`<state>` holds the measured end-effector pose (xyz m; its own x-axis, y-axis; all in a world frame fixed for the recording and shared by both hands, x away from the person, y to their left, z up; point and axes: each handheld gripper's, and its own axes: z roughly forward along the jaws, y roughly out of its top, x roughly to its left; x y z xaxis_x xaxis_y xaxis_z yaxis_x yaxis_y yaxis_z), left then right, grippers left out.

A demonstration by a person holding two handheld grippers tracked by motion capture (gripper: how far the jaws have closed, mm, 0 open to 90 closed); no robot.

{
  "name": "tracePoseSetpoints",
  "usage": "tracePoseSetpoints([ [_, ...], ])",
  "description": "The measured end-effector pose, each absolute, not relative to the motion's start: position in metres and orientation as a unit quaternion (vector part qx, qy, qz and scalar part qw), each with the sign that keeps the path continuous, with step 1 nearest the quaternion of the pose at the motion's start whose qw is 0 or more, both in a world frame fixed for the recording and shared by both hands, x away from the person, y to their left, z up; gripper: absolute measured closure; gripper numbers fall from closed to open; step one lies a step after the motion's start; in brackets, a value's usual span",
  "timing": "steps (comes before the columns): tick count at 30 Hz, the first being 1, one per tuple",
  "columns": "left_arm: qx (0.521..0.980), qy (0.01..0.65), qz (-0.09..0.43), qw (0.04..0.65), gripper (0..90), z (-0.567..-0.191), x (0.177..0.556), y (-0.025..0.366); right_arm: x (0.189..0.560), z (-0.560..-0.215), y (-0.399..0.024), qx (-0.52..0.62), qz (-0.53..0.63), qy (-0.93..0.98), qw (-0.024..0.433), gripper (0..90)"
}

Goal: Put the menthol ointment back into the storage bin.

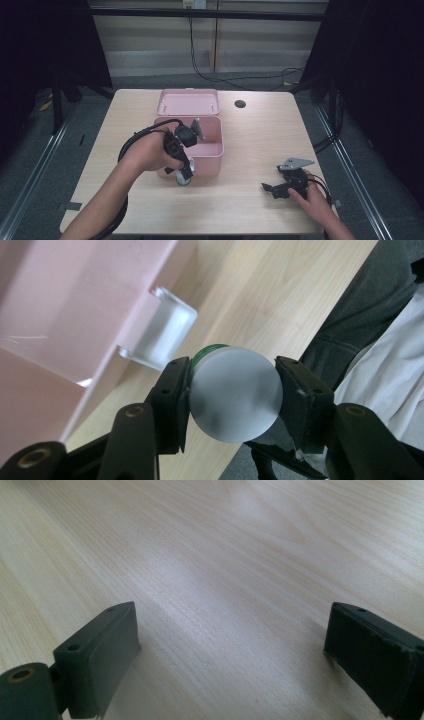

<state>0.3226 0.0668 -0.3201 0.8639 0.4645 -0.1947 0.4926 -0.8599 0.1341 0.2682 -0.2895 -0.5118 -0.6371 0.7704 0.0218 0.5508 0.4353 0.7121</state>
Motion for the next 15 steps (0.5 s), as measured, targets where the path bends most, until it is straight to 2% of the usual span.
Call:
tracePoseSetpoints([
  [15, 0.956, 0.267, -0.072, 0.099, 50.0, -0.295, 0.343, 0.056, 0.268, -0.512, -0.290, 0.397, 0.354, 0.833, 0.155, 6.8],
])
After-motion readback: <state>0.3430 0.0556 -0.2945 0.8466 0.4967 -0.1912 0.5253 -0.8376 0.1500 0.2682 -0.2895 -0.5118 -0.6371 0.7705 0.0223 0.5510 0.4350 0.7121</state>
